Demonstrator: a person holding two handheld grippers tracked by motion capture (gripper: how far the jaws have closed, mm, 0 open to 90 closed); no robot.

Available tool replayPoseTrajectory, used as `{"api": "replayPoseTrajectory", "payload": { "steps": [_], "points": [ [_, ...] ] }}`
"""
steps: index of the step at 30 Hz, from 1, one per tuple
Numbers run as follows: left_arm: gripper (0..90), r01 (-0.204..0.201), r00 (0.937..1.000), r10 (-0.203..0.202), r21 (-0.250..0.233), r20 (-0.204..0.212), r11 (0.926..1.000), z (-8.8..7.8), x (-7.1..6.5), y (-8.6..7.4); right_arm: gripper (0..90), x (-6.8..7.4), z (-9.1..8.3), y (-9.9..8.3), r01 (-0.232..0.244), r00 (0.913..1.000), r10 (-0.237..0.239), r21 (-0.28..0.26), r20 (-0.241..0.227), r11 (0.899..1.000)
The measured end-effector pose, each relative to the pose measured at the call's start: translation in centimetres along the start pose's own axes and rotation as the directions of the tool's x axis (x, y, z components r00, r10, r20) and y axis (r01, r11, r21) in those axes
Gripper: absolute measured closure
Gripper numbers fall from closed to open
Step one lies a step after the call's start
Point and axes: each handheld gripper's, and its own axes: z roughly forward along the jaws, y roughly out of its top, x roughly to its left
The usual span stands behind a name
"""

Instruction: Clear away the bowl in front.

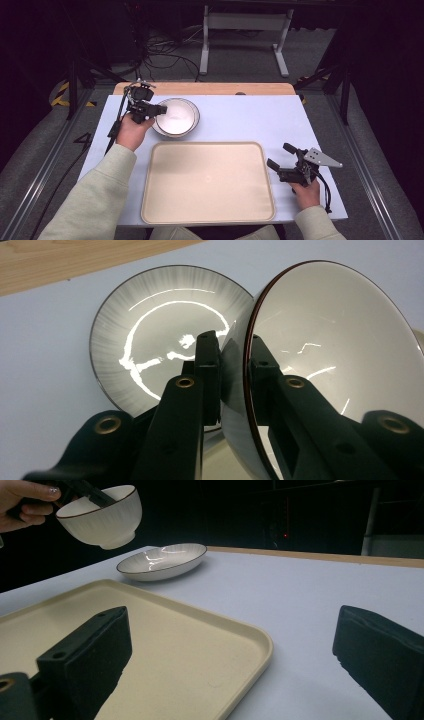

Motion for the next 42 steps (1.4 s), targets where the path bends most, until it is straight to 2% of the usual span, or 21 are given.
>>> {"api": "replayPoseTrajectory", "payload": {
  "steps": [6, 14, 22, 28, 30, 33, 35, 42],
  "points": [
    [80.7, -0.054, 0.998, 0.054, 0.006, 0.034, 0.9985, -0.7, -1.2, -0.1, 2.6, 0.0, 0.0, 0.0, 0.001, 1.0, -0.001, 0.001, 0.0, 1.0],
    [80.8, -0.095, 0.9931, 0.094, 0.016, 0.07, 0.9954, -1.4, -2.5, -0.3, 2.6, 0.0, 0.0, 0.0, 0.0, 1.0, 0.0, 0.002, 0.001, 1.0],
    [80.8, -0.146, 0.9837, 0.142, 0.027, 0.11, 0.9889, -1.8, -4.2, -0.5, 2.6, 0.0, 0.0, 0.0, -0.004, 1.0, 0.004, 0.004, 0.001, 1.0],
    [80.8, -0.196, 0.9727, 0.191, 0.032, 0.132, 0.98, -1.8, -5.6, -0.6, 2.6, 0.0, 0.0, 0.0, -0.006, 1.0, 0.006, 0.002, 0.0, 1.0],
    [80.8, -0.2, 0.9706, 0.193, 0.034, 0.143, 0.9792, -1.8, -6.0, -0.7, 2.6, 0.0, 0.0, 0.0, -0.007, 1.0, 0.007, 0.002, 0.0, 1.0],
    [80.8, -0.225, 0.9629, 0.217, 0.035, 0.16, 0.9737, -1.9, -6.9, -0.8, 2.6, 0.0, 0.0, 0.0, -0.008, 1.0, 0.008, 0.002, -0.002, 1.0],
    [80.8, -0.23, 0.961, 0.222, 0.036, 0.165, 0.9724, -1.9, -7.1, -0.8, 2.6, 0.0, 0.0, 0.0, -0.009, 1.0, 0.009, 0.002, -0.001, 1.0],
    [80.8, -0.277, 0.9436, 0.265, 0.035, 0.198, 0.9602, -1.9, -8.8, -1.1, 2.6, 0.0, 0.0, 0.0, -0.009, 1.0, 0.009, 0.001, -0.005, 1.0]
  ]
}}
